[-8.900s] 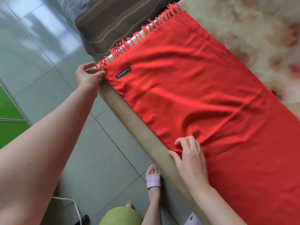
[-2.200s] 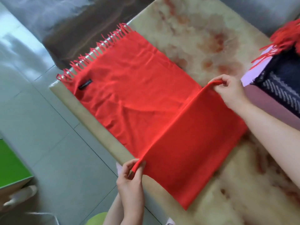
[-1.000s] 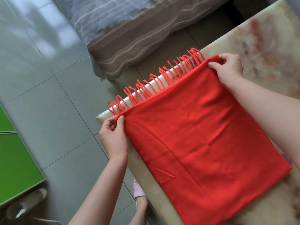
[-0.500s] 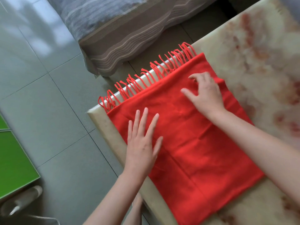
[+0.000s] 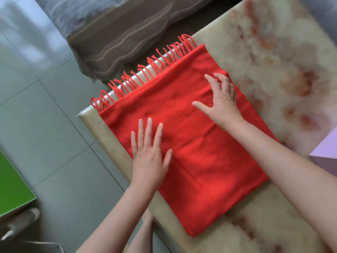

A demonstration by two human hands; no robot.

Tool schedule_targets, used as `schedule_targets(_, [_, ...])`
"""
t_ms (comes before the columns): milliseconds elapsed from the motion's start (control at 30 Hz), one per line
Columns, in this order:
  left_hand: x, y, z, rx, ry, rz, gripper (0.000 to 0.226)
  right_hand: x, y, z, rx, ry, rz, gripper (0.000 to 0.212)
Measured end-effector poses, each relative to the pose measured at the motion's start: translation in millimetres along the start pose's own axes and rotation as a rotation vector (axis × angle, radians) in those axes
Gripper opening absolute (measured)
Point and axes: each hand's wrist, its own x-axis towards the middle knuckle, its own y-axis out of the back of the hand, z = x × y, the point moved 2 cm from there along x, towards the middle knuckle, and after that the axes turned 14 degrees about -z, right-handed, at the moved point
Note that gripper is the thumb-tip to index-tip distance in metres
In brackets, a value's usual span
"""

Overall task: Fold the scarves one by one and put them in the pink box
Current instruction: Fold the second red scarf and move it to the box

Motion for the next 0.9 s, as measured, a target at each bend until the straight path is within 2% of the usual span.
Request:
schedule_targets(133, [-45,-35,40,0.017,-0.226,-0.112,0.068,-71,-1,43,-0.101,-0.038,0.013,0.07])
schedule_targets(300, [-84,-78,48,0.156,-0.247,-0.253,0.082,-126,-18,99,-0.175,-0.142,-0.213,0.065])
schedule_targets(400, [-88,-75,52,0.02,-0.231,-0.132,0.065,-130,-15,117,-0.022,-0.105,-0.18,0.057])
schedule_targets(467, [-101,-72,59,-0.209,-0.128,0.005,0.046,-136,-6,133,0.111,-0.162,-0.033,0.047])
schedule_targets(533, [-123,-72,65,-0.496,0.119,0.049,0.043,-147,0,161,0.235,-0.314,0.067,0.044])
schedule_targets(600, [-146,-80,73,-0.708,0.362,0.068,0.052,-159,1,188,0.366,-0.444,0.051,0.048])
schedule_targets(700, [-169,-93,90,-0.987,0.61,0.043,0.06,-170,3,205,0.444,-0.527,0.01,0.049])
schedule_targets(767, [-177,-101,97,-1.109,0.679,0.028,0.057,-173,7,207,0.419,-0.545,0.025,0.039])
schedule_targets(833, [-182,-106,98,-1.209,0.687,0.05,0.05,-174,8,207,0.481,-0.513,-0.002,0.019])
schedule_targets(900, [-184,-111,96,-1.244,0.666,0.048,0.043,-175,7,210,0.517,-0.487,-0.045,0.016])
